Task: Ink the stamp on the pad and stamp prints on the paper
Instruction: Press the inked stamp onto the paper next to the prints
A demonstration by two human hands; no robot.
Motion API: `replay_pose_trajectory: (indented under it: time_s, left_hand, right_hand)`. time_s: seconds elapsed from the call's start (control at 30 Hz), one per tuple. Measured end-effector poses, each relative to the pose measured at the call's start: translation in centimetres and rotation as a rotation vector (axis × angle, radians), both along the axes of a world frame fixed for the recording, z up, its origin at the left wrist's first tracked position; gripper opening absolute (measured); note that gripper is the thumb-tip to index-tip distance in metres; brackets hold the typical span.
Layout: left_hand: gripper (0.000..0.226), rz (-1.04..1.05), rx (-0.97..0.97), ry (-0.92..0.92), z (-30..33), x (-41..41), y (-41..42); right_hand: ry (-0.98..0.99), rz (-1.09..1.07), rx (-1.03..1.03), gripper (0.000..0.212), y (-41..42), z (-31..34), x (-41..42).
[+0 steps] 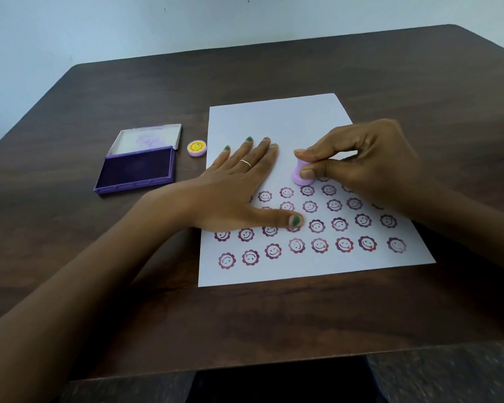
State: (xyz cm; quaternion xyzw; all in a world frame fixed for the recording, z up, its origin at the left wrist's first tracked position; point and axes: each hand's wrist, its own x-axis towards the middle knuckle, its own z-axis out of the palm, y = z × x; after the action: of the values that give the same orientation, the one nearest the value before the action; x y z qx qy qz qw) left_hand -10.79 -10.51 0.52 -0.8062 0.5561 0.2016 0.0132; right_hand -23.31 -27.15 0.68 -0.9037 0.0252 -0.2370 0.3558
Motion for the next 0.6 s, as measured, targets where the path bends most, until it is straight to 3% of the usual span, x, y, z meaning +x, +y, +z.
replay_pose_trajectory:
  time_s: [0.33, 0.47, 0.53, 0.6]
  left_hand:
    - [0.112, 0.007, -0.001, -0.007, 0.3, -0.3, 0.0]
    - [0.110, 0.005, -0.004, -0.011, 0.4, -0.5, 0.1]
    - [0.110, 0.001, -0.006, -0.013, 0.4, -0.5, 0.1]
    - [0.112, 0.001, -0.009, -0.011, 0.4, -0.5, 0.2]
  right_hand:
    - [-0.012, -0.030, -0.029, 0.032, 0.4, -0.2, -0.3]
    - [0.076, -0.016, 0.027, 0.030, 0.3, 0.7, -0.4]
    - [0.051, -0.031, 0.134, 0.031, 0.2, 0.8, -0.5]
    - [-0.057, -0.068, 0.399, 0.032, 0.1, 0.8, -0.7]
